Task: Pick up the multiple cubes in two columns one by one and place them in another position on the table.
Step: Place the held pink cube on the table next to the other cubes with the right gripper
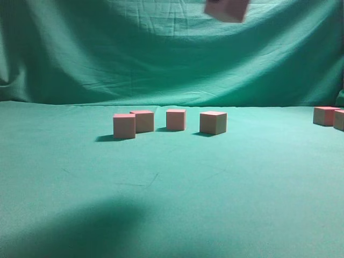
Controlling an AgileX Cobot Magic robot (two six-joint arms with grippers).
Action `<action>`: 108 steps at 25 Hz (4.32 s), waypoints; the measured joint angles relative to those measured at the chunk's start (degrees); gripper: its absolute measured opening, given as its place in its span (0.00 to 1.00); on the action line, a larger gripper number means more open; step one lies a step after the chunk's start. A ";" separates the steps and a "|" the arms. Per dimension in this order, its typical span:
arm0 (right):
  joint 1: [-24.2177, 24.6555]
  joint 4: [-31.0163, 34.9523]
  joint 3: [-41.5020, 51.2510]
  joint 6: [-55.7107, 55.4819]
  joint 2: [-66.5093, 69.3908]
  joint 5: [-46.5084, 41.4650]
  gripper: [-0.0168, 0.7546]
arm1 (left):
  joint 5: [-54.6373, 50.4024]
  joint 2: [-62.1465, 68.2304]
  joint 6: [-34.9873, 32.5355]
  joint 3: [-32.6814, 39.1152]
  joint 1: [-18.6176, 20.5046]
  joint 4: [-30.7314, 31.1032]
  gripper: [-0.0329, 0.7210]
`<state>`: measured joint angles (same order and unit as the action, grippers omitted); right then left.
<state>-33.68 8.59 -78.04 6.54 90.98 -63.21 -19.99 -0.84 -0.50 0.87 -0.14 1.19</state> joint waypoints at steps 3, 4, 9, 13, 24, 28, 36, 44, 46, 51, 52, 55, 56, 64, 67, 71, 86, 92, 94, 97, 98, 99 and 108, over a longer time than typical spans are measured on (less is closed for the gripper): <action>-5.62 0.00 0.00 1.34 2.45 2.32 0.37 | 0.00 0.00 0.00 0.00 0.00 0.00 0.04; -7.01 0.00 -0.15 1.59 3.46 3.17 0.37 | 0.00 0.00 0.00 0.00 0.00 0.00 0.04; -9.81 -0.15 -6.32 1.77 12.68 1.12 0.37 | 0.00 0.00 0.00 0.00 0.00 0.00 0.04; -10.01 -1.19 -14.75 1.77 20.30 -1.88 0.37 | 0.00 0.00 0.00 0.00 0.00 0.00 0.04; -10.10 -5.92 -30.05 -3.15 34.64 -4.85 0.37 | 0.00 0.00 0.00 0.00 0.00 0.00 0.04; -10.10 -6.53 -30.90 -4.55 36.17 -4.74 0.37 | 0.00 0.00 0.00 0.00 0.00 0.00 0.04; -10.10 -7.39 -31.37 -5.72 38.14 -3.61 0.37 | 0.00 0.00 0.00 0.00 0.00 0.00 0.04; -10.10 -9.15 -31.37 -5.82 38.51 -2.59 0.37 | 0.00 0.00 0.00 0.00 0.00 0.00 0.04; -10.10 -9.38 -31.37 -6.05 38.51 -2.59 0.37 | 0.00 0.00 0.00 0.00 0.00 0.00 0.04; -10.10 -9.51 -31.37 -6.54 38.51 -2.59 0.37 | 0.00 0.00 0.00 0.00 0.00 0.00 0.04; -10.10 -9.51 -31.37 -6.57 38.51 -2.59 0.37 | 0.00 0.00 0.00 0.00 0.00 0.00 0.04; -10.10 -9.51 -31.37 -6.96 38.51 -2.59 0.37 | 0.00 0.00 0.00 0.00 0.00 0.00 0.04; -10.10 -9.51 -31.37 -7.09 38.51 -2.59 0.37 | 0.00 0.00 0.00 0.00 0.00 0.00 0.04; -10.10 -9.51 -31.37 -7.85 38.51 -2.59 0.37 | 0.00 0.00 0.00 0.00 0.00 0.00 0.04; -10.10 -9.51 -31.37 -7.97 38.51 -2.59 0.37 | 0.00 0.00 0.00 0.00 0.00 0.00 0.04; -10.10 -9.51 -31.37 -7.97 38.51 -2.70 0.37 | 0.00 0.00 0.00 0.00 0.00 0.00 0.04; -10.10 -9.04 -31.37 -8.58 38.51 -2.70 0.37 | 0.00 0.00 0.00 0.00 0.00 0.00 0.04; -10.10 -9.04 -31.37 -8.82 38.51 -2.70 0.37 | 0.00 0.00 0.00 0.00 0.00 0.00 0.04; -10.10 -9.04 -31.37 -8.82 38.51 -2.70 0.37 | 0.00 0.00 0.00 0.00 0.00 0.00 0.04; -10.10 -9.04 -31.37 -8.82 38.51 -2.70 0.37 | 0.00 0.00 0.00 0.00 0.00 0.00 0.04; -10.10 -9.04 -31.37 -8.82 38.51 -2.70 0.37 | 0.00 0.00 0.00 0.00 0.00 0.00 0.04; -10.10 -9.04 -31.37 -8.82 38.51 -2.70 0.37 | 0.00 0.00 0.00 0.00 0.00 0.00 0.04; -10.10 -9.04 -31.37 -8.82 38.61 -3.15 0.37 | 0.00 0.00 0.00 0.00 0.00 0.00 0.04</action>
<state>-43.78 -0.45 -109.41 -2.28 129.59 -66.35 -19.99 -0.84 -0.50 0.87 -0.14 1.19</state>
